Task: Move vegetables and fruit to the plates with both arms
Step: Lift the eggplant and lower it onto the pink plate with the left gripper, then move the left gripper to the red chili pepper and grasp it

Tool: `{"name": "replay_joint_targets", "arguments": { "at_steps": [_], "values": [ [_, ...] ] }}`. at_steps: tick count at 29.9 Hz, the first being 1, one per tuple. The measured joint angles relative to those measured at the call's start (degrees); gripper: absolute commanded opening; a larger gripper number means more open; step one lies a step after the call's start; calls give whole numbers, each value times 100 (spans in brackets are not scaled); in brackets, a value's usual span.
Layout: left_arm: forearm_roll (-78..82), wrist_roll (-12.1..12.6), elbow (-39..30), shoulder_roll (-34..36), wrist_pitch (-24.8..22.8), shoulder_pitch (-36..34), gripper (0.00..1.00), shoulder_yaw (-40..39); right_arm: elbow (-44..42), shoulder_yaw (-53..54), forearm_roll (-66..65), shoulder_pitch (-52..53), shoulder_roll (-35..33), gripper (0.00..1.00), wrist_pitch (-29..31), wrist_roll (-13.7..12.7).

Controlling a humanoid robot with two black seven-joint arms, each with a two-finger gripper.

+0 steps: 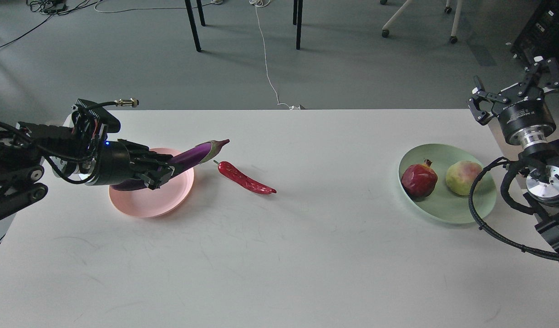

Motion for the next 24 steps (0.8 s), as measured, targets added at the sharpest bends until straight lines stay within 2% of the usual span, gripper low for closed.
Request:
{"name": "replay_joint_targets", "arguments": {
  "at_steps": [6, 7, 9, 10, 16, 24],
  "values": [
    [-67, -50, 1101, -361, 14, 211, 38, -14, -5, 0, -3, 0, -35, 98, 20, 0],
    [-90, -52, 1237, -447, 23, 233, 46, -14, -6, 0, -3, 0, -40, 98, 22, 0],
    [-115, -46, 1418, -564, 48, 266, 71, -11, -7, -4, -4, 0, -42, 98, 22, 0],
    [-123, -31, 1488, -609, 74, 298, 80, -9, -7, -5, -4, 0, -42, 98, 24, 0],
    [-77, -50, 1602, -714, 427, 462, 81, 20, -8, -6, -4, -1, -53, 98, 41, 0],
    [-50, -45, 1423, -682, 463, 220, 83, -31, -4, -10, -4, -11, -68, 98, 57, 0]
  ]
}}
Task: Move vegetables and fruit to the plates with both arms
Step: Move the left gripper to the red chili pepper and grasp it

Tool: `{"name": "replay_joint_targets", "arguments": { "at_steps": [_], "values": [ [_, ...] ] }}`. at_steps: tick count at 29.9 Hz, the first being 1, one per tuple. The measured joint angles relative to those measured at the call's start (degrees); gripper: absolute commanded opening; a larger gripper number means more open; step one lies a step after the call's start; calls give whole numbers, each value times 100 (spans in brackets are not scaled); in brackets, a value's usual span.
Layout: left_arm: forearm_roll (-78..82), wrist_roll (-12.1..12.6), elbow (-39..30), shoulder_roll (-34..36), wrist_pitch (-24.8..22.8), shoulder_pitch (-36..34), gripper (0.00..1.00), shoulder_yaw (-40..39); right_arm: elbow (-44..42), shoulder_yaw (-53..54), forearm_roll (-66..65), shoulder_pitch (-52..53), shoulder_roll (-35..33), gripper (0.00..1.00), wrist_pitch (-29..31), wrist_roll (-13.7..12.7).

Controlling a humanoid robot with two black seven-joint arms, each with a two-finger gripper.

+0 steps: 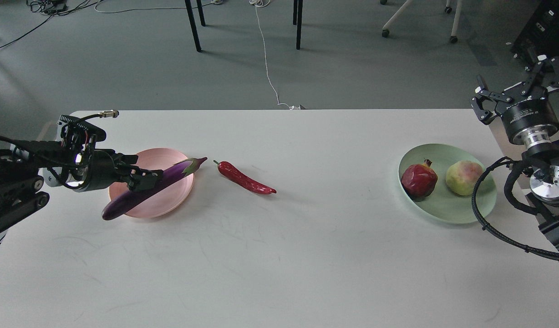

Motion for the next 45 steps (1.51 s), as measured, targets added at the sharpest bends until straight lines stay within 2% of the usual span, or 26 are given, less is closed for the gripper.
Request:
{"name": "replay_joint_targets", "arguments": {
  "at_steps": [6, 12, 16, 21, 24, 32, 37, 40, 44, 45],
  "values": [
    [91, 45, -553, -642, -6, -976, 82, 31, 27, -4, 0, -1, 30, 98, -3, 0],
    [1604, -8, -619, -1555, -4, -1063, 79, 122, 33, 9, 0, -36, -112, 98, -6, 0],
    [2386, -179, -510, -1880, 204, -1058, 79, 806, 25, 17, 5, -107, -204, 98, 7, 0],
    [2477, -338, 179, -2481, 765, -1087, 79, 1337, 30, 26, 8, -137, -182, 98, 14, 18],
    [2479, -345, 556, -2673, 864, -1086, 79, 1448, 31, 26, 9, -141, -154, 98, 14, 51],
    [2479, -331, 1015, -2824, 1004, -1079, 79, 1554, 24, 25, 9, -142, -126, 98, 14, 88],
    [2479, -329, 1593, -3124, 1288, -1062, 78, 1874, 22, 19, 9, -142, -116, 98, 19, 88],
    [2478, -330, 1961, -3337, 1456, -1058, 72, 1998, 23, 18, 9, -142, -116, 98, 20, 88],
    [2479, -367, 2311, -3560, 1564, -1053, 46, 2170, 23, 18, 9, -135, -122, 98, 20, 88],
    [2479, -379, 2347, -3578, 1568, -1053, 42, 2228, 23, 18, 9, -135, -124, 98, 21, 88]
  ]
}}
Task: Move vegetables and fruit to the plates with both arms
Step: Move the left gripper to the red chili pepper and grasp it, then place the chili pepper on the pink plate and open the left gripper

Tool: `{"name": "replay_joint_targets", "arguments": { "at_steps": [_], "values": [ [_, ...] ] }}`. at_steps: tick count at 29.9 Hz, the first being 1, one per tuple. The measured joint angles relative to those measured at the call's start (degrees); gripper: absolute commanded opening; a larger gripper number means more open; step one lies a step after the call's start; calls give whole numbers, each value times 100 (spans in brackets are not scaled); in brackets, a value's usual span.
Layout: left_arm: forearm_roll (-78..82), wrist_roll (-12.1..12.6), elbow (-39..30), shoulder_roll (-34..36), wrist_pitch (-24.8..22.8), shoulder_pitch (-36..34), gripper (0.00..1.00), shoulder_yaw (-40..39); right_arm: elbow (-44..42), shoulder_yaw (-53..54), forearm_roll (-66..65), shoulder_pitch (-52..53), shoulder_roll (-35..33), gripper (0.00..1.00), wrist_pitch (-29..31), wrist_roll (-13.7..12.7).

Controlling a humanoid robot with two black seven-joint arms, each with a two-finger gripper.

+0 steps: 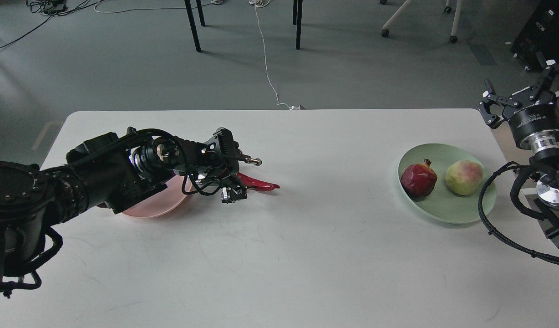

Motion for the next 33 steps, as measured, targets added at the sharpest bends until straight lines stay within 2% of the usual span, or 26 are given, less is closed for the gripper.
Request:
{"name": "replay_joint_targets", "arguments": {
  "at_steps": [7, 10, 14, 20, 23, 30, 33],
  "values": [
    [-3, -227, 46, -28, 18, -7, 28, 230, -12, 0, 0, 4, -39, 98, 4, 0],
    [-3, -244, 23, -37, 17, -23, 25, 243, -15, 0, 0, 4, -53, 98, 6, 0],
    [-1, -243, -5, -38, -15, -70, 13, 246, -17, 0, 0, 4, -60, 98, 7, 0],
    [1, -249, -120, 77, -45, -123, 12, 190, -10, 0, 0, 4, -66, 98, 4, 0],
    [-220, -249, -664, 415, -120, -388, 12, 148, -13, 0, 0, 4, -84, 98, 0, 0],
    [-1119, -246, -2909, 2005, -826, -1109, 13, 118, -24, 0, -4, 2, -163, 98, -2, 0],
    [-1124, -246, -3283, 2720, -861, -1138, 13, 127, -19, 0, -4, 2, -166, 98, -2, 0]
  ]
}}
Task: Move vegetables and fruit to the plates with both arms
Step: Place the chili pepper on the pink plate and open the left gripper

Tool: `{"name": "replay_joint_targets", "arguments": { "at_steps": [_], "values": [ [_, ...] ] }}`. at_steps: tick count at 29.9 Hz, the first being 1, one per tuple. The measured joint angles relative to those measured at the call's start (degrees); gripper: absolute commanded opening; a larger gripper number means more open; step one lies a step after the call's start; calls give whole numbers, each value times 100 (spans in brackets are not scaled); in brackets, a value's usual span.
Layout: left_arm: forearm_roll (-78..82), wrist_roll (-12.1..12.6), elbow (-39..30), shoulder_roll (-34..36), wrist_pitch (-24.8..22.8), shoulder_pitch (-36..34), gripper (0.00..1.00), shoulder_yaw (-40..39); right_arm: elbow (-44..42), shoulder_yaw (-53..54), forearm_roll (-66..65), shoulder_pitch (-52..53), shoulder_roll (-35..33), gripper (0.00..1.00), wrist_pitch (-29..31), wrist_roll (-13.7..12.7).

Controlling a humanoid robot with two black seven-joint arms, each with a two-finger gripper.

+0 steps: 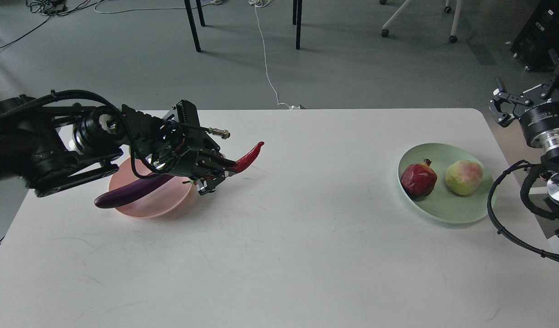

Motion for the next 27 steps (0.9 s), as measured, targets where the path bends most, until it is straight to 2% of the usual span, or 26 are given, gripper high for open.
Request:
{"name": "replay_joint_targets", "arguments": {
  "at_steps": [6, 10, 14, 15, 16, 19, 24, 25, 27],
  "values": [
    [202, 1, -68, 953, 42, 448, 14, 62, 3, 0, 0, 0, 25, 98, -12, 0],
    [364, 1, -42, 1076, 76, 694, 16, 16, 12, -5, -4, 16, 76, 98, -30, 0],
    [381, 1, 134, 1038, 91, 849, 23, -2, 19, -8, -6, 55, 79, 98, -37, 0],
    [381, 1, 204, 1017, 91, 881, 40, -3, 20, -9, -6, 59, 68, 98, -37, 0],
    [381, 1, 264, 998, 91, 906, 48, -4, 20, -9, -6, 60, 59, 98, -37, 0],
    [378, 1, 493, 894, 108, 1000, 62, -5, 21, -9, -4, 63, 24, 98, -37, 0],
    [286, 1, 557, 841, 465, 1044, 94, -31, 16, 12, 2, 63, 19, 98, -37, 7],
    [199, 1, 546, 840, 529, 1045, 98, -81, 14, 28, 2, 63, 19, 98, -37, 17],
    [-179, 1, 519, 840, 583, 1047, 98, -266, 10, 46, 2, 63, 24, 99, -36, 29]
  ]
}}
